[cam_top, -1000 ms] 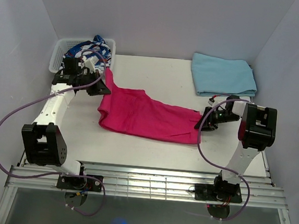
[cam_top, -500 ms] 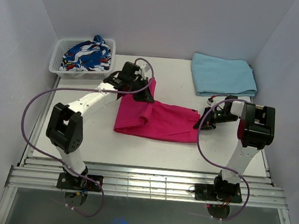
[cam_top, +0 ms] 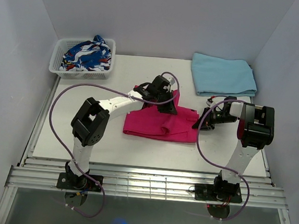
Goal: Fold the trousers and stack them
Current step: Fold the trousers
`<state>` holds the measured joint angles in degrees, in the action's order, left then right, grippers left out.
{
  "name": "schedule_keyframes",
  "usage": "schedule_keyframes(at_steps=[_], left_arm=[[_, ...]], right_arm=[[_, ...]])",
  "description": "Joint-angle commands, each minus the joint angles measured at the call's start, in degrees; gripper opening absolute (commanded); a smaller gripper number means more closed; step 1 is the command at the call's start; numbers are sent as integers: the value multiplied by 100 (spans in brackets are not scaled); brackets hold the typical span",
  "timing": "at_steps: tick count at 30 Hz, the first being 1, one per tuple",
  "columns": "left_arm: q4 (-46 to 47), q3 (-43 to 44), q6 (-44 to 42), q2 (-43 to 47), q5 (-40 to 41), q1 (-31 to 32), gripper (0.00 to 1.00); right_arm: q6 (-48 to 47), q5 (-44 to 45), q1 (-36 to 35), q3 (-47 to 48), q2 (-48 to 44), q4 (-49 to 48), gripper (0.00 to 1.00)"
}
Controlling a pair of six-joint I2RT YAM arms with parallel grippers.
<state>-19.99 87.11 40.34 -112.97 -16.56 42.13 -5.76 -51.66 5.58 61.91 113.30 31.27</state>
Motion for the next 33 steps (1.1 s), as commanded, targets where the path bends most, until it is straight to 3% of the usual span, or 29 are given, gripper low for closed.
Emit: schedule_keyframes(at_steps=[1, 12, 33], left_arm=[[346, 525, 299, -66, 3, 155, 0], [197, 1149, 651, -682, -120, 489, 0], [-145, 1651, 1099, -963, -295, 823, 0]], right_arm=[[66, -64, -119, -126, 0, -270, 8], [207, -186, -145, -329, 0, -463, 8], [769, -46, -295, -627, -246, -1193, 8]])
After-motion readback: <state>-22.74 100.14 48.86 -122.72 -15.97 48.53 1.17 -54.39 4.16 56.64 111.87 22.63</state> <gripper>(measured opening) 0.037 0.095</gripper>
